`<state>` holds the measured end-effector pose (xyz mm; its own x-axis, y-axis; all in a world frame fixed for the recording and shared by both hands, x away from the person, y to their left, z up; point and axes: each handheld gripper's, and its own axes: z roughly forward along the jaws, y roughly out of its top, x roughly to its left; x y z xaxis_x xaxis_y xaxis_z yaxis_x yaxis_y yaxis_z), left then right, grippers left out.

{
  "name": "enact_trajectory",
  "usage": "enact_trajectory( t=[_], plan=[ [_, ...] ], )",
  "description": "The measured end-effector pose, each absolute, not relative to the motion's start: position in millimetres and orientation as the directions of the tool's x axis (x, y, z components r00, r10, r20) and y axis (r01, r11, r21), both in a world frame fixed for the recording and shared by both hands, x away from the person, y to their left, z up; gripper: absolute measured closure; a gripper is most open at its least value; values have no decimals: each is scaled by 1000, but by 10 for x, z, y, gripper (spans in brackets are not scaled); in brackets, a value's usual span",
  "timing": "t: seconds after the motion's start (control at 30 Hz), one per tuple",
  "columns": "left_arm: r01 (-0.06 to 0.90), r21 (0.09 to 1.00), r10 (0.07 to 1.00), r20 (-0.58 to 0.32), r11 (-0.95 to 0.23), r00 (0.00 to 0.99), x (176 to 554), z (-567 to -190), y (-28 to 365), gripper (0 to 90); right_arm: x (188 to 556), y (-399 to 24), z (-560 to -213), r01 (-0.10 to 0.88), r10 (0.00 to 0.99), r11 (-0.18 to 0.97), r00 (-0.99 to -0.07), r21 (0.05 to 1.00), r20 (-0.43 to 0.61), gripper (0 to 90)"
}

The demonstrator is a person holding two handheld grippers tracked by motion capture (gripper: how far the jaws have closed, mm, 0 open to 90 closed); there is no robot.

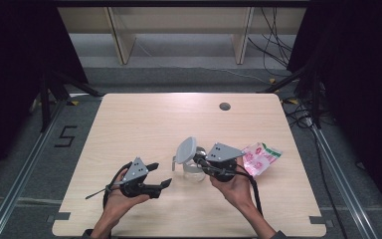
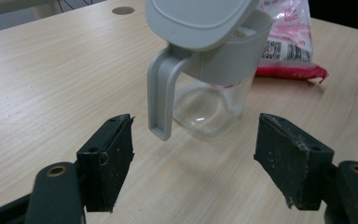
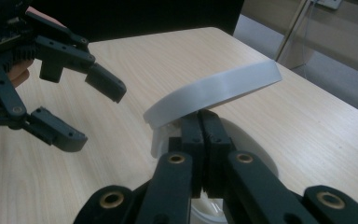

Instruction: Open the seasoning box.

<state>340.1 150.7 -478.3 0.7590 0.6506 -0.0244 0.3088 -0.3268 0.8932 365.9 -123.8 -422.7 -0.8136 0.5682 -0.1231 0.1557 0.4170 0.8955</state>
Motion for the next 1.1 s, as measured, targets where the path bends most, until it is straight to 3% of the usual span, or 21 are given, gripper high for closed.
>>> enact_trajectory(
  t=[0.23,0.67,0.73,0.87,1.1],
  plan=[
    [273,881,653,52,-387,756,3346,-4828,1494,266,3669,-1149,-4195,127,544,424,-827,897,-140,900],
    [308,885,678,11,-349,735,3298,-4856,1547,265,3647,-1060,-4166,110,530,423,-835,899,-147,875],
    [287,884,667,37,-369,744,3307,-4849,1565,263,3654,-1118,-4158,121,542,411,-829,903,-136,852],
    [312,885,673,3,-346,740,3286,-4866,1548,262,3646,-1294,-4177,146,569,403,-813,903,-122,769],
    [313,881,676,11,-355,737,3280,-4880,1551,258,3558,-1844,-4270,243,677,349,-733,905,-64,622]
  ],
)
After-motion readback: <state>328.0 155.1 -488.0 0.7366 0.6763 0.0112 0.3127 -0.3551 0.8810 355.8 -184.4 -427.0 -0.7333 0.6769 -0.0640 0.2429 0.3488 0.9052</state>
